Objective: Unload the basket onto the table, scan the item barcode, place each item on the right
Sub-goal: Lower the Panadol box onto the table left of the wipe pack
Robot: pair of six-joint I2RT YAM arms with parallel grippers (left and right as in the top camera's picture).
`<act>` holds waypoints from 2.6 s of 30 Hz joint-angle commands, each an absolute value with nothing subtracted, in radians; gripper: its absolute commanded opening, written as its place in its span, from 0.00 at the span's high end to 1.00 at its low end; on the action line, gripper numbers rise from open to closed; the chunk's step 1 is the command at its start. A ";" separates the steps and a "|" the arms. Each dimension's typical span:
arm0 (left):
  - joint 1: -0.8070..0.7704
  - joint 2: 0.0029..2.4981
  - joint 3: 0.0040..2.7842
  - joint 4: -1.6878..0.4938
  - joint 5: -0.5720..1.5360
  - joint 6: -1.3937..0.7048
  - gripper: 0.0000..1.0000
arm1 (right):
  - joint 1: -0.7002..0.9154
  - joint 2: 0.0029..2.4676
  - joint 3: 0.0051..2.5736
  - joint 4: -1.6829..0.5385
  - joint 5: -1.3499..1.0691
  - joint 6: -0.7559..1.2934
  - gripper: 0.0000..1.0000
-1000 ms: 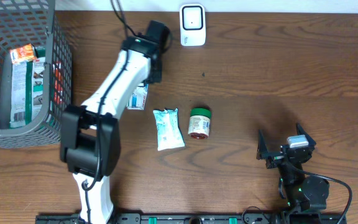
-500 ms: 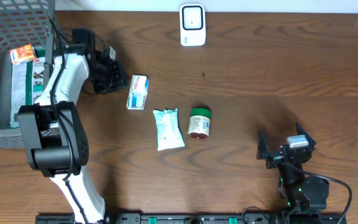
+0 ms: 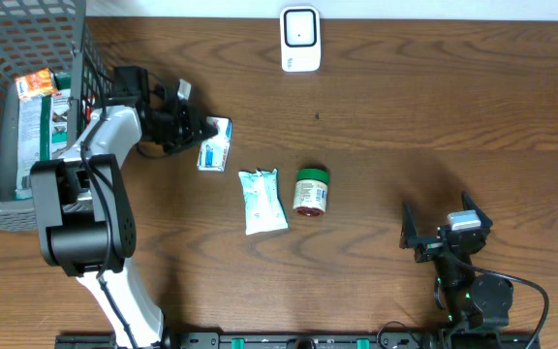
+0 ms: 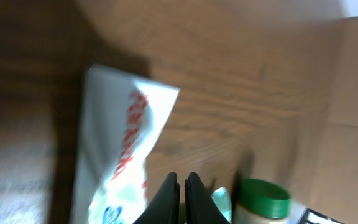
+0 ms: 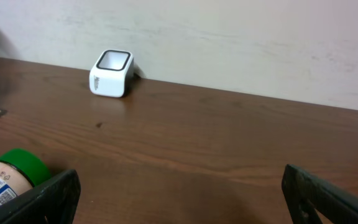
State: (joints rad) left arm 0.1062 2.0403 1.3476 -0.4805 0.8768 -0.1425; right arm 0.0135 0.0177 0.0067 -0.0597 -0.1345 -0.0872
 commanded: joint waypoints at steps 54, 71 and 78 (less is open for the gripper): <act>0.152 2.188 1.166 -0.349 1.208 0.060 0.92 | 0.017 0.014 0.006 -0.064 -0.132 -0.083 0.01; 0.095 2.078 1.198 -0.311 1.124 -0.021 0.92 | 0.017 0.014 0.006 -0.064 -0.132 -0.083 0.01; 0.093 1.890 1.205 -0.286 1.000 -0.070 0.92 | 0.017 0.014 0.006 -0.064 -0.132 -0.083 0.01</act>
